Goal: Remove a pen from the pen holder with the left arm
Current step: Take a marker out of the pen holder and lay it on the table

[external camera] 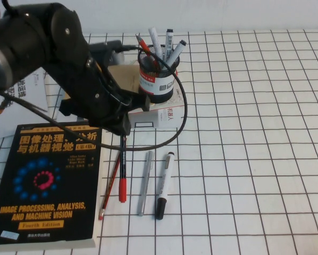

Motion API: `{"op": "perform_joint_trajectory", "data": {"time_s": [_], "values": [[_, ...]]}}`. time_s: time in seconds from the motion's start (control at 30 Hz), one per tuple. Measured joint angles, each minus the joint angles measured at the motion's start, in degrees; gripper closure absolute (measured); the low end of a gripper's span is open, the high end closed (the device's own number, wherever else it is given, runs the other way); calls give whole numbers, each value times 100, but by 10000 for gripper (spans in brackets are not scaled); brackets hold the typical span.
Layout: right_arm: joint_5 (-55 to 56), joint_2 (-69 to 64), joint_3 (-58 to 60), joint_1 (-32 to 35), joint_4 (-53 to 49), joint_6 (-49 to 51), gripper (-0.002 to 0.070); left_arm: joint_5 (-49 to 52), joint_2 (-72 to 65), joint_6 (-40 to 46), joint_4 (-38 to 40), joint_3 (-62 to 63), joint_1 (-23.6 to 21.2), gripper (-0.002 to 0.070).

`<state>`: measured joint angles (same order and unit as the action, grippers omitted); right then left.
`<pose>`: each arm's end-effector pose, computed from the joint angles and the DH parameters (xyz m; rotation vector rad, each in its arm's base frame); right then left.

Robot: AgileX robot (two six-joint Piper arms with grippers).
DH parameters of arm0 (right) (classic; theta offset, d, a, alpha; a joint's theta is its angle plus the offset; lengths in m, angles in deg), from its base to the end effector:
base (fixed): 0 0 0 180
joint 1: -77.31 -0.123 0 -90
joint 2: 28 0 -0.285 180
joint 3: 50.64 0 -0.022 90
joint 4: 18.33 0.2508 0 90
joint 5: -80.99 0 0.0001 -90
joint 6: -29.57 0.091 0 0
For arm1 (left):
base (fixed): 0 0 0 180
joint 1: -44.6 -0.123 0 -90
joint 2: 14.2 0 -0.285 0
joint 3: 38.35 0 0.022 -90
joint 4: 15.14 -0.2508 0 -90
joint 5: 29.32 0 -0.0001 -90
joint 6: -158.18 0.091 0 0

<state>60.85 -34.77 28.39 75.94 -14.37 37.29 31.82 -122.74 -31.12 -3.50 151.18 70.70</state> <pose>0.0529 0.0034 0.1719 0.1459 1.8461 0.1778 0.3277 -0.1785 0.2917 0.3206 2.8240 -0.4160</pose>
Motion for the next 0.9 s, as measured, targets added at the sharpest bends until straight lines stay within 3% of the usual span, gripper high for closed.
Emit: {"op": "perform_joint_trajectory", "data": {"time_s": [0.27, 0.73, 0.9], "values": [[0, 0, 0, 0, 0, 0, 692, 105, -1002, 223, 247, 231, -254, 625], [0, 0, 0, 0, 0, 0, 692, 343, -2184, 305, 508, 1036, -268, 624], [0, 0, 0, 0, 0, 0, 693, 295, -2305, 305, 508, 1036, -268, 537]]}}
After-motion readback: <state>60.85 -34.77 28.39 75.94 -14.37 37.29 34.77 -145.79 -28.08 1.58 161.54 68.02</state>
